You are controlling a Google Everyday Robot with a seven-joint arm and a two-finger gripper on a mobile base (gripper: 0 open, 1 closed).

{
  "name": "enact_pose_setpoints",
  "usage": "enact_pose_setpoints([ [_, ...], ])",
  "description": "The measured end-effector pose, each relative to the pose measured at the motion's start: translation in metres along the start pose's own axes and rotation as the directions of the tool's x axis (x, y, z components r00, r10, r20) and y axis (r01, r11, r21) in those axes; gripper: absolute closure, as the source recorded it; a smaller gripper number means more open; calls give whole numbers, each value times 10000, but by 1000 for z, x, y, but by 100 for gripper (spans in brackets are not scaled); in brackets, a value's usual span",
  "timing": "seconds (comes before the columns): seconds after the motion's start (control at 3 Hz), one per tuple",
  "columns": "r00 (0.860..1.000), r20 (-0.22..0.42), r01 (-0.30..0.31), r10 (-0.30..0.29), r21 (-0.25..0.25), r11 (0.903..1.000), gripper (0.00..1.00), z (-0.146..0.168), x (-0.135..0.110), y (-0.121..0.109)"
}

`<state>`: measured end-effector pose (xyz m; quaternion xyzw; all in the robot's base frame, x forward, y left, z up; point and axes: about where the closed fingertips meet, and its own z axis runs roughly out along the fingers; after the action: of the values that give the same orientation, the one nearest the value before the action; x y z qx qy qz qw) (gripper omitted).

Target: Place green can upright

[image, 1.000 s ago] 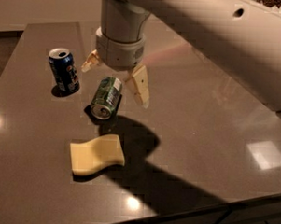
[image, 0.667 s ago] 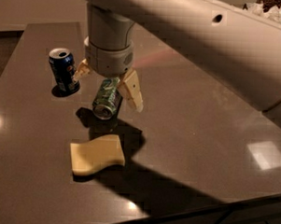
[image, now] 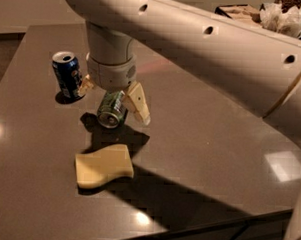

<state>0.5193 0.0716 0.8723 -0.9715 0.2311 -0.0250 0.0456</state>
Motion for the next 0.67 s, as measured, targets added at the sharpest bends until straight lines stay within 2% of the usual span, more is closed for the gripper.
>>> enact_pose_setpoints([
  [0.33, 9999, 115, -109, 112, -258, 9996, 15, 14, 3, 2],
  [0.67, 9994, 117, -331, 338, -490, 9982, 42, 21, 11, 4],
])
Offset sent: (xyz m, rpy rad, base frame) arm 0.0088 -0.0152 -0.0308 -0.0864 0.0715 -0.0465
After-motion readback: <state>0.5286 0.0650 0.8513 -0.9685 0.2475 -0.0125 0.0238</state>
